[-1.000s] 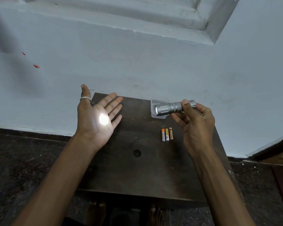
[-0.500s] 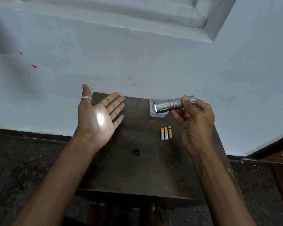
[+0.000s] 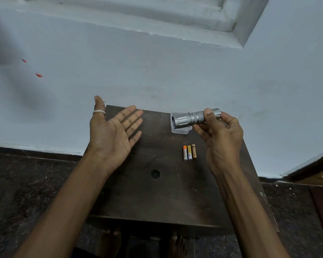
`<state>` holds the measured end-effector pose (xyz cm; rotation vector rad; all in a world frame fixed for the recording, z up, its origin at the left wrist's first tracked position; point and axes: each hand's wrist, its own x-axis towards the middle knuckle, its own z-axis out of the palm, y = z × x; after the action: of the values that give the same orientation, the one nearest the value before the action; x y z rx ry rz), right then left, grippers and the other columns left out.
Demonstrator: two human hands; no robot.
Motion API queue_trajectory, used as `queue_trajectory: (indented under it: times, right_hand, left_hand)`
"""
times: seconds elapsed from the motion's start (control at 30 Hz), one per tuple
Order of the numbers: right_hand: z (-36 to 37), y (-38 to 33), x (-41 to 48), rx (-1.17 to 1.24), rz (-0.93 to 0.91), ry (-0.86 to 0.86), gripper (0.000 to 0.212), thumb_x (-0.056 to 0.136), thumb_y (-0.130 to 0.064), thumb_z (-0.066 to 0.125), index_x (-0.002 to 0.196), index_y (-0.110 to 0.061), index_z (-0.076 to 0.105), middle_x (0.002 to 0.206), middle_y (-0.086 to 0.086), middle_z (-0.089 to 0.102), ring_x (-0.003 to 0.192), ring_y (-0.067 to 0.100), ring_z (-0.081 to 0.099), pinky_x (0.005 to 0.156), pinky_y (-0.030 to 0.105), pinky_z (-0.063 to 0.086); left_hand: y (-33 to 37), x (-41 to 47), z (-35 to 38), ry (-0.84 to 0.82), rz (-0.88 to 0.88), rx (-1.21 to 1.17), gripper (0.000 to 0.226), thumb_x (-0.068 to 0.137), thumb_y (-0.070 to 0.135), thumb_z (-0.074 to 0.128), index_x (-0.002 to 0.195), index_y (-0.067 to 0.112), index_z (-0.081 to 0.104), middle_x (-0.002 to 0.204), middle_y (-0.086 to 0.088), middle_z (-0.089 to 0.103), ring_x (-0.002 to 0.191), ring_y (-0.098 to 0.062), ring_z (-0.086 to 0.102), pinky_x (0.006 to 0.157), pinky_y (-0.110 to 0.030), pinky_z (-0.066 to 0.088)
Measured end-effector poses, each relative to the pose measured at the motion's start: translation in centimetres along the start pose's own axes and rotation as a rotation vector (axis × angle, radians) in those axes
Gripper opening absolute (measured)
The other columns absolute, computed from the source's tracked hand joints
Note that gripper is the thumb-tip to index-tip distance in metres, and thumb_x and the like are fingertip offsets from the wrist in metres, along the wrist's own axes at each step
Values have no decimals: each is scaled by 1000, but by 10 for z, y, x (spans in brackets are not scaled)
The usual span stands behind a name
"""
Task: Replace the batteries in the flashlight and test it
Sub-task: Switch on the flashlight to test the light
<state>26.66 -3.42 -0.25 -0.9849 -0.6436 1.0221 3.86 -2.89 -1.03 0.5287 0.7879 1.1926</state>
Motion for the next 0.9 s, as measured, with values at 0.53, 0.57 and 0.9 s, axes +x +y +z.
queue_trajectory:
  times: [0.53, 0.57, 0.9]
  right_hand:
    - [0, 4, 1, -29, 30, -13, 42, 93, -10, 72, 121, 15, 53, 84, 12, 71, 86, 34, 73, 76, 41, 63]
    - [1, 4, 0, -34, 31, -22, 46, 93, -10, 72, 123, 16, 51, 86, 14, 71, 85, 34, 73, 75, 41, 63]
    - [5, 8, -2, -7, -23, -32, 38, 89, -7, 76, 120, -1, 55, 99, 14, 70, 88, 22, 76, 78, 37, 62]
  left_hand:
    - [0, 0, 2, 57, 9, -7, 93, 82, 84, 30, 138, 15, 54, 134, -4, 65, 131, -19, 52, 117, -45, 28]
    - [0, 0, 2, 62, 8, -7, 92, 82, 84, 30, 138, 15, 54, 134, -4, 64, 131, -19, 52, 117, -45, 28]
    - [1, 0, 5, 172, 50, 37, 87, 87, 80, 28, 138, 15, 53, 137, -4, 62, 134, -17, 49, 116, -41, 31]
